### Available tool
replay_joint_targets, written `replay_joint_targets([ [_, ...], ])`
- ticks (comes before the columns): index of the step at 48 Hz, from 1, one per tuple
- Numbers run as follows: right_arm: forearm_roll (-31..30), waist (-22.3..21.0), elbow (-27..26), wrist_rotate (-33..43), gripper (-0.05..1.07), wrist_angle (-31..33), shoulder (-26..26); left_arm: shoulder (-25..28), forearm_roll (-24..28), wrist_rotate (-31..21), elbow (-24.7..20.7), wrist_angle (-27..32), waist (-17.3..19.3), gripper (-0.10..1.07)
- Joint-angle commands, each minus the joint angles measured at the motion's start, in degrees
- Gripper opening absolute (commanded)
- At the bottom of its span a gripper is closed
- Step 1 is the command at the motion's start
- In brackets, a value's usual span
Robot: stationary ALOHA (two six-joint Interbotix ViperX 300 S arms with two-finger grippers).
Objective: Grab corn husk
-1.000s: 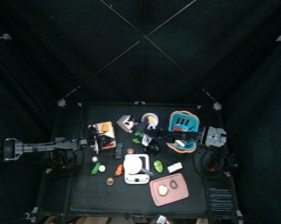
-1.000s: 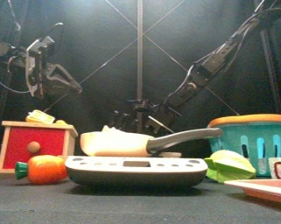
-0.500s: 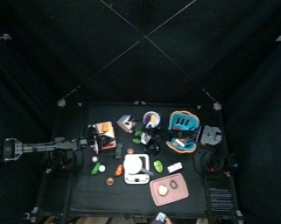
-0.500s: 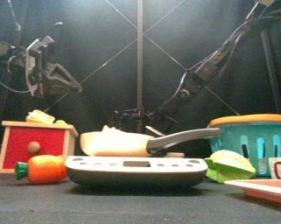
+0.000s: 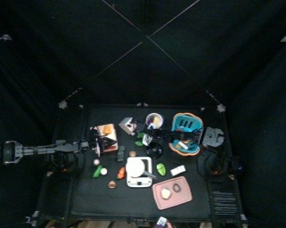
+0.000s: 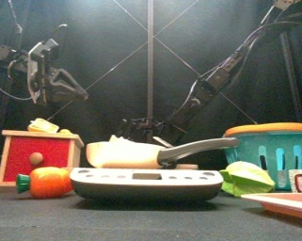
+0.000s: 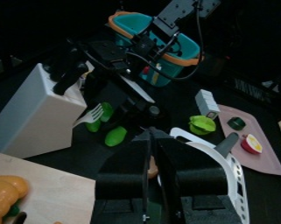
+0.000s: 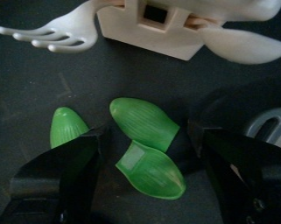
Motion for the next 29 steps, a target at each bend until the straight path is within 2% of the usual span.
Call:
replay_joint_targets([
  [1, -0.18, -0.18, -1.14, -0.26, 1.01, -0.09, -0.88, 0.0, 0.0, 0.09, -0.62, -0.53, 0.09, 0.5],
  [29, -0.18, 0.44, -0.79, -0.44, 1.0, 1.32, -0.26, 0.0, 0.0, 0.0, -0.44, -0.53, 0.09, 0.5],
])
